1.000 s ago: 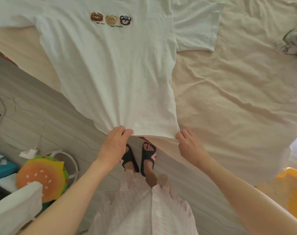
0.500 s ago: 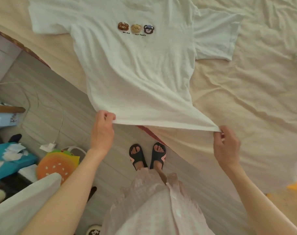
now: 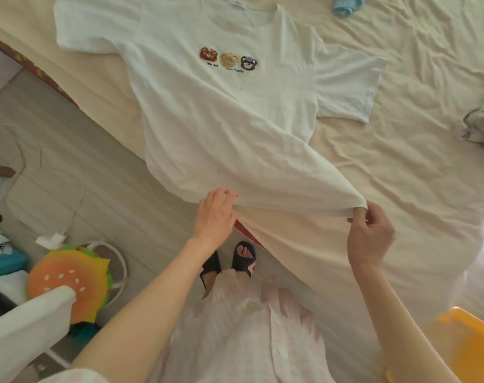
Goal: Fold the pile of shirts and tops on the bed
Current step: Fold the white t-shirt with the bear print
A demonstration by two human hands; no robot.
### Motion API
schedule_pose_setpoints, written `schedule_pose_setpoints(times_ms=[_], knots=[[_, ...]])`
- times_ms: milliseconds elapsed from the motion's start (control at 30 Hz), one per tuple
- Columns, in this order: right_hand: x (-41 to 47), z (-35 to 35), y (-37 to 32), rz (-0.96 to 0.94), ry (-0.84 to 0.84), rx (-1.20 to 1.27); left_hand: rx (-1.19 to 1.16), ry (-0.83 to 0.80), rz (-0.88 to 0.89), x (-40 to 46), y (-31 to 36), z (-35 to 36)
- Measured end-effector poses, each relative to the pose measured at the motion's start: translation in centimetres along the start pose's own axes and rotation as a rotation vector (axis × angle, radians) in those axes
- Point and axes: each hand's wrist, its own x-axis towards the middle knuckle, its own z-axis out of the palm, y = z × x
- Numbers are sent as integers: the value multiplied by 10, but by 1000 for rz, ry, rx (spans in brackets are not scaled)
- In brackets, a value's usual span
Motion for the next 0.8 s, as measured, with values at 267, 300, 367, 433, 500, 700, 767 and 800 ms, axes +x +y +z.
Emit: schedule_pose_setpoints(times_ms=[267,300,367,433,500,700,767,800], knots=[[34,5,36,27,83,30,136,4,-73,53,-11,65],[36,8,43,50,85,14,163,20,-81,58,-16,69],[40,15,55,103,96,4,221,39,-67,63,-23,73],[42,20,62,136,120,18,325,35,-22,64,-26,76],[42,22,65,145,132,21,426,11,32,64,-28,77],[47,19,53,76,125,-57,442,83,127,70,-32,73],[48,18,47,61,129,-72,396,96,119,67,-36,67],[49,17,45,51,130,-71,369,108,94,65,-42,63]])
